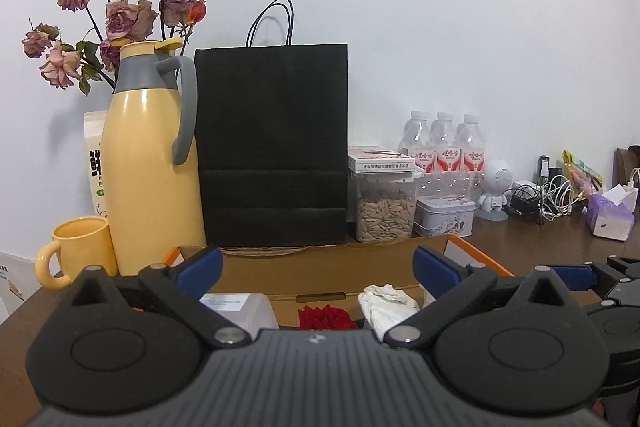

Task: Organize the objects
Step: 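Carry the cable and white cap into the box and open both tools, then withdraw both tools from the box back toward the table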

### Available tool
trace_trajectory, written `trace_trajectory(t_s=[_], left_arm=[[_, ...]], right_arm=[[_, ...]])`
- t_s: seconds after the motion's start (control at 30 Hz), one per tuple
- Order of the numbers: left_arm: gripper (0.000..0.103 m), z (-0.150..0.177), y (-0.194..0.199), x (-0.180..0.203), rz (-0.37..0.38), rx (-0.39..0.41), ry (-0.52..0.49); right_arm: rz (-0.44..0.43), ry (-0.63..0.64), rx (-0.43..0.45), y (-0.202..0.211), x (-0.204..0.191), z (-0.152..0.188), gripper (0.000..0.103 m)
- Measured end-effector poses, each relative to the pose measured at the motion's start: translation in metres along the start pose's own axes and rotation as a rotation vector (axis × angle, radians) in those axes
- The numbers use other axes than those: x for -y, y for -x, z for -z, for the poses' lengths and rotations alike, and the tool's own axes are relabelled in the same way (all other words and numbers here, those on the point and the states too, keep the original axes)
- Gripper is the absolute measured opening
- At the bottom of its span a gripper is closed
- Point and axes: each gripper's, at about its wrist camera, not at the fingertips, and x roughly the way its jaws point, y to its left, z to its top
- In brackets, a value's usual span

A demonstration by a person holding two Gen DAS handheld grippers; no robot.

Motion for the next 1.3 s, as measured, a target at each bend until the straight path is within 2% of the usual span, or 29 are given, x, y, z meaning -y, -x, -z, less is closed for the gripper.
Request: trace_trajectory(t_s=[0.4, 0.7, 0.87, 1.1, 1.3], left_arm=[[0.103, 0.003, 0.029, -0.016, 0.034, 0.027, 0.051], [0.103, 0.024, 0.069, -0.036, 0.025, -0.005, 0.036], [0.103, 0.029, 0.098, -0.049, 0.006, -0.012, 0.055], [0.103, 0.035, 0.129, -0.072, -0.027, -0.075, 0.053], [0.103, 0.043, 0.156, -0.092, -0.076, -0.119, 0.051]], right_arm=[[0.002, 0.037, 0.025, 0.024, -0.004, 0.003, 0.103], [-0.011, 0.115, 0.035, 0.056, -0.018, 0.022, 0.103], [-0.033, 0.146, 0.009, 0.073, -0.030, 0.035, 0.103], [-0.074, 0.166, -0.053, 0.099, -0.043, 0.052, 0.103], [-0.138, 0.166, -0.140, 0.111, -0.056, 0.065, 0.103]])
